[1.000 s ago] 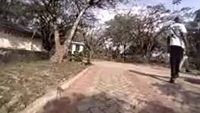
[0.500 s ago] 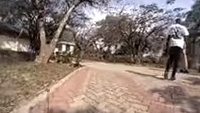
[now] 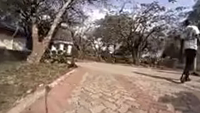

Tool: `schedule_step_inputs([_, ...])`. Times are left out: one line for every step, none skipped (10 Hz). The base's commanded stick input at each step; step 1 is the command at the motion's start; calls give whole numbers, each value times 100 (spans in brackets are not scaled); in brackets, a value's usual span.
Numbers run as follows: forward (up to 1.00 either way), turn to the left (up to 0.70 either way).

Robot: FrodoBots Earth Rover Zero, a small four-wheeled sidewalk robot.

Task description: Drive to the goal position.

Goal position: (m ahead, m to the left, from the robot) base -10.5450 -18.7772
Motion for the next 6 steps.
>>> schedule_step_inputs([85, 0])
schedule_step_inputs([85, 0])
schedule_step_inputs([85, 0])
schedule_step_inputs([85, 0])
schedule_step_inputs([85, 0])
schedule_step_inputs([85, 0])
